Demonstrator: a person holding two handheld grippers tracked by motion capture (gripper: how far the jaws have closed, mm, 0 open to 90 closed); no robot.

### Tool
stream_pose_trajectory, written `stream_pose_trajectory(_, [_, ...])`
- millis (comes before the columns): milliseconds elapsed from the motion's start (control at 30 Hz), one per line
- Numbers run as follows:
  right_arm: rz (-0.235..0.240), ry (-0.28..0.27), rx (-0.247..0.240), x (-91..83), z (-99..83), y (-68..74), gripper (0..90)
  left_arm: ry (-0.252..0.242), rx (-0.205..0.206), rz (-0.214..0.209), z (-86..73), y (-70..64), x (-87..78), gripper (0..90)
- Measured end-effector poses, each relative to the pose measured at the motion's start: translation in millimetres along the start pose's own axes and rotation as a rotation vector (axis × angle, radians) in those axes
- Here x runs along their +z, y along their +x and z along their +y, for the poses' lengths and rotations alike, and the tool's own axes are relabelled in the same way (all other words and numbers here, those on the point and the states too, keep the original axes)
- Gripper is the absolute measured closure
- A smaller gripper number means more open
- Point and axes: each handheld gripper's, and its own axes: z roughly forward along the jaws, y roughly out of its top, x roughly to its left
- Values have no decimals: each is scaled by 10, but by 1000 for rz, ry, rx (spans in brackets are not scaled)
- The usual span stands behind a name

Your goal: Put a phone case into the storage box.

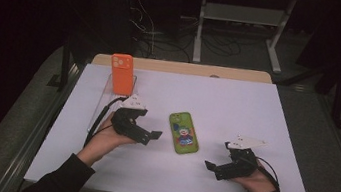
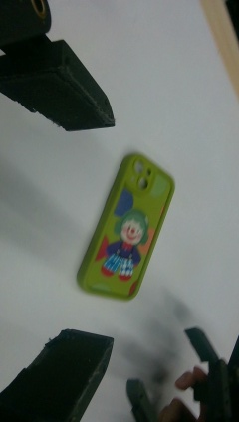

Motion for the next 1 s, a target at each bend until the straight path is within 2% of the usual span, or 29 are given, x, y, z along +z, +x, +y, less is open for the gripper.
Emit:
stream_pose_trajectory(167, [-2, 0, -2, -11, -4, 8, 0, 45, 27, -24, -112, -129, 113, 24])
stream_pose_trajectory(333, [-4, 5, -12, -17, -2, 24, 0, 73, 28, -46, -189, -225, 253, 26])
stream_pose_trajectory(400, [-6, 4, -12, -11, 4, 23, 0, 91, 46, -54, -215, -242, 305, 51])
stream_pose_trajectory(433, [-6, 6, -7, -7, 5, 25, 0, 86, 42, -51, -224, -257, 336, 65])
stream_pose_trajectory(467, [-3, 6, -9, -1, 5, 21, 0, 91, 55, -43, -229, -253, 364, 83])
stream_pose_trajectory(500, [-3, 7, -14, 4, 5, 15, 0, 80, 46, -37, -232, -256, 390, 135])
stream_pose_trajectory(533, [-3, 7, -14, 7, 5, 14, 0, 93, 59, -30, -228, -234, 414, 153])
stream_pose_trajectory(567, [-2, 8, -14, 8, 4, 14, 0, 92, 51, -32, -229, -223, 448, 171])
stream_pose_trajectory(667, [1, 10, -17, 5, 2, 19, 0, 78, 43, -23, -226, -194, 521, 359])
stream_pose_trajectory(700, [1, 11, -17, 2, 1, 20, 0, 78, 42, -26, -220, -184, 543, 447])
stream_pose_trajectory(733, [2, 11, -18, 1, 0, 20, 0, 72, 34, -26, -219, -184, 570, 500])
stream_pose_trajectory(833, [1, 9, -24, 1, -3, 19, 0, 99, 55, -46, -220, -161, 643, 684])
stream_pose_trajectory(867, [1, 13, -14, -1, -1, 26, 0, 97, 49, -48, -225, -171, 674, 742])
stream_pose_trajectory(1000, [-2, 9, -22, -4, -3, 24, 0, 114, 53, -71, -223, -188, 762, 893])
